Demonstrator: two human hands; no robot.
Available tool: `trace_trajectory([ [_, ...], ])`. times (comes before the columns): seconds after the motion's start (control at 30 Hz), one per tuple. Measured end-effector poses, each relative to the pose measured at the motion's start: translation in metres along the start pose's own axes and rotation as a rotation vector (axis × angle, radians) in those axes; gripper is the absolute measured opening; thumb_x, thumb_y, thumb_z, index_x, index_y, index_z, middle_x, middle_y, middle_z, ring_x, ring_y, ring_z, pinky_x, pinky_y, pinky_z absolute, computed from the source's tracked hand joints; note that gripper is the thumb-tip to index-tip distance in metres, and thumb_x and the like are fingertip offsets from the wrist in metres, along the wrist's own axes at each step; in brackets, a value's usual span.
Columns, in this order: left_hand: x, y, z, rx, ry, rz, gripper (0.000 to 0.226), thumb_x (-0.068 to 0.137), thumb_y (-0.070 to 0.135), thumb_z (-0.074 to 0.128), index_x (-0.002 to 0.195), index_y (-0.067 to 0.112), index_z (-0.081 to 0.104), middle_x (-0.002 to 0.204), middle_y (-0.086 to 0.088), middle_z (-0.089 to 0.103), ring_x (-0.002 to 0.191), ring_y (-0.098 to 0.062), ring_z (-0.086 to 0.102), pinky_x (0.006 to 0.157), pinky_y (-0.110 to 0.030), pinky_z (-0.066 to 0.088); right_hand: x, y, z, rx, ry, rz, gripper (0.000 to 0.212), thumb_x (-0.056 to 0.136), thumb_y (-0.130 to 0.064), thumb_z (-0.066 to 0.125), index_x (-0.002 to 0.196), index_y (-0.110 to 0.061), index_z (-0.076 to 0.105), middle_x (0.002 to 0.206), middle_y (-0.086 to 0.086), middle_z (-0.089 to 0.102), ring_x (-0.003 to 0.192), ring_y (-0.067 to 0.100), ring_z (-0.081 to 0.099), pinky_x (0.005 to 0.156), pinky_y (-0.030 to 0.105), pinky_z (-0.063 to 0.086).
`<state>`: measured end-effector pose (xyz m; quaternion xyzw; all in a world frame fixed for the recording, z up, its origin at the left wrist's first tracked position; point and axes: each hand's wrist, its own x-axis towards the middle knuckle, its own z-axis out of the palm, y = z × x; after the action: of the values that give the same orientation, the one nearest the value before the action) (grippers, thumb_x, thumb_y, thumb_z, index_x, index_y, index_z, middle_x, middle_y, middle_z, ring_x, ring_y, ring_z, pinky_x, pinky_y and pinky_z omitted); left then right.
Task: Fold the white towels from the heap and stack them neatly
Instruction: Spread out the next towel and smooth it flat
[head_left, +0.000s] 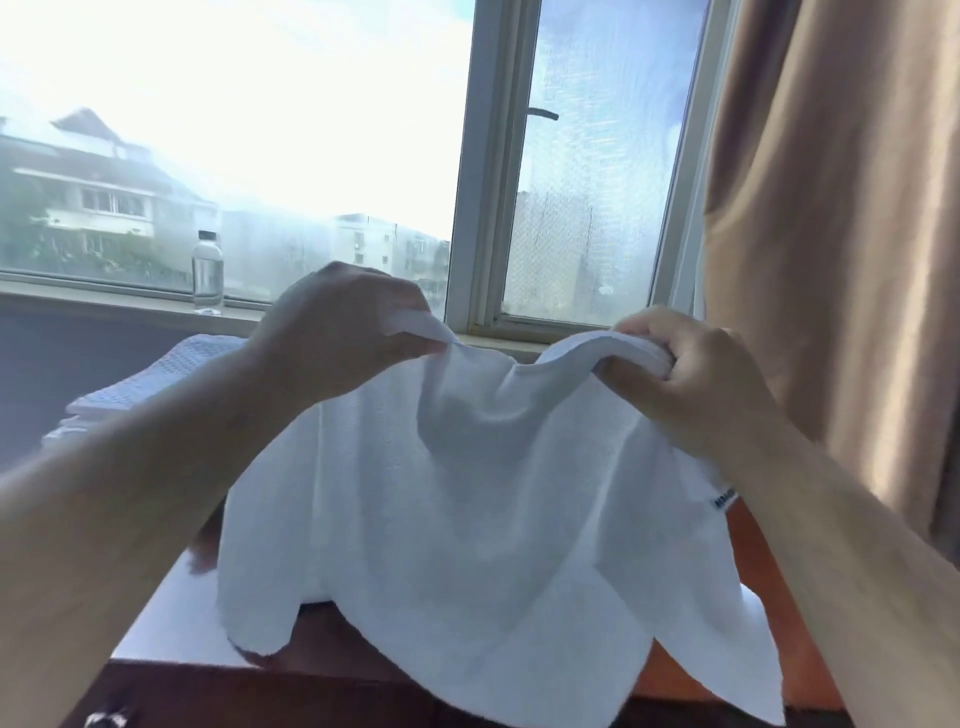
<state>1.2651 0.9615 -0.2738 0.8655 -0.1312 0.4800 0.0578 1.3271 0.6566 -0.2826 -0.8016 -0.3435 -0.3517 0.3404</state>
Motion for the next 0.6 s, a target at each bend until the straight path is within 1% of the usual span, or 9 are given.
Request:
trace_trajectory([
  [0.1,0.002,-0.012,0.032,0.103,-0.064,-0.038,0.037,0.080,0.065,0.062,0.087,0.030,0.069,0.081,0.007,0.069,0.073,-0.020,0.058,0.060,-0.031,0.043,0.007,0.031,0.022,-0.065,-0.114,0.129,0.035,0.070,-0.072,0.055,0.087,-0.044,0.066,0.081,-0.028,0.066,0.078,-0.006,0.061,0.064,0.016,0.046],
  [0.17,-0.002,-0.024,0.061,0.189,-0.130,-0.080,0.034,0.083,0.063,0.065,0.091,0.030,0.068,0.088,0.003,0.071,0.082,-0.027,0.064,0.061,-0.031,0.039,0.009,0.062,0.042,-0.129,-0.241,0.209,0.038,0.071,-0.072,0.056,0.087,-0.039,0.066,0.080,-0.022,0.067,0.080,-0.004,0.060,0.065,0.025,0.048],
  [0.27,-0.012,-0.035,0.111,0.239,-0.271,-0.145,0.032,0.088,0.054,0.065,0.108,0.029,0.068,0.107,0.000,0.066,0.104,-0.028,0.061,0.077,-0.037,0.045,0.003,0.109,0.076,-0.223,-0.391,0.309,0.027,0.079,-0.055,0.069,0.096,-0.035,0.065,0.096,-0.011,0.068,0.092,0.011,0.063,0.067,0.026,0.045],
  [0.33,-0.023,-0.027,0.143,0.285,-0.307,-0.140,0.035,0.089,0.043,0.067,0.120,0.027,0.065,0.117,-0.003,0.058,0.114,-0.029,0.052,0.091,-0.042,0.040,-0.007,0.135,0.103,-0.480,-0.445,0.366,0.038,0.086,-0.040,0.070,0.121,-0.032,0.056,0.117,0.001,0.060,0.110,0.025,0.058,0.083,0.034,0.046],
  [0.4,-0.041,-0.005,0.173,0.208,-0.308,-0.100,0.038,0.085,0.030,0.070,0.122,0.023,0.064,0.118,-0.005,0.057,0.110,-0.031,0.053,0.088,-0.044,0.041,-0.023,0.146,0.126,-0.759,-0.438,0.376,0.046,0.091,-0.029,0.062,0.134,-0.030,0.046,0.125,0.005,0.051,0.115,0.029,0.050,0.093,0.041,0.044],
  [0.43,-0.055,0.008,0.186,0.126,-0.322,-0.089,0.034,0.085,0.025,0.069,0.118,0.023,0.064,0.114,-0.004,0.059,0.104,-0.031,0.057,0.082,-0.042,0.044,-0.034,0.147,0.138,-0.770,-0.420,0.359,0.043,0.092,-0.024,0.058,0.133,-0.028,0.047,0.122,0.004,0.051,0.112,0.028,0.050,0.092,0.041,0.044],
  [0.47,-0.070,0.019,0.197,0.048,-0.372,-0.109,0.027,0.087,0.023,0.065,0.114,0.026,0.063,0.111,-0.001,0.059,0.098,-0.029,0.060,0.074,-0.039,0.046,-0.047,0.145,0.148,-0.703,-0.418,0.341,0.037,0.091,-0.020,0.056,0.128,-0.026,0.052,0.117,0.004,0.054,0.107,0.027,0.052,0.089,0.040,0.046],
  [0.53,-0.104,0.033,0.211,-0.036,-0.546,-0.262,0.022,0.094,0.021,0.052,0.110,0.035,0.056,0.112,0.008,0.055,0.094,-0.023,0.061,0.064,-0.032,0.044,-0.074,0.134,0.165,-0.412,-0.461,0.392,0.026,0.091,-0.020,0.056,0.116,-0.023,0.062,0.105,0.002,0.063,0.097,0.025,0.060,0.083,0.035,0.050],
  [0.6,-0.135,0.033,0.221,-0.016,-0.711,-0.372,0.025,0.097,0.020,0.045,0.115,0.036,0.052,0.117,0.010,0.050,0.103,-0.019,0.056,0.069,-0.032,0.043,-0.099,0.120,0.179,-0.179,-0.535,0.508,0.025,0.093,-0.021,0.055,0.115,-0.020,0.066,0.103,0.002,0.068,0.096,0.022,0.063,0.081,0.030,0.050],
])
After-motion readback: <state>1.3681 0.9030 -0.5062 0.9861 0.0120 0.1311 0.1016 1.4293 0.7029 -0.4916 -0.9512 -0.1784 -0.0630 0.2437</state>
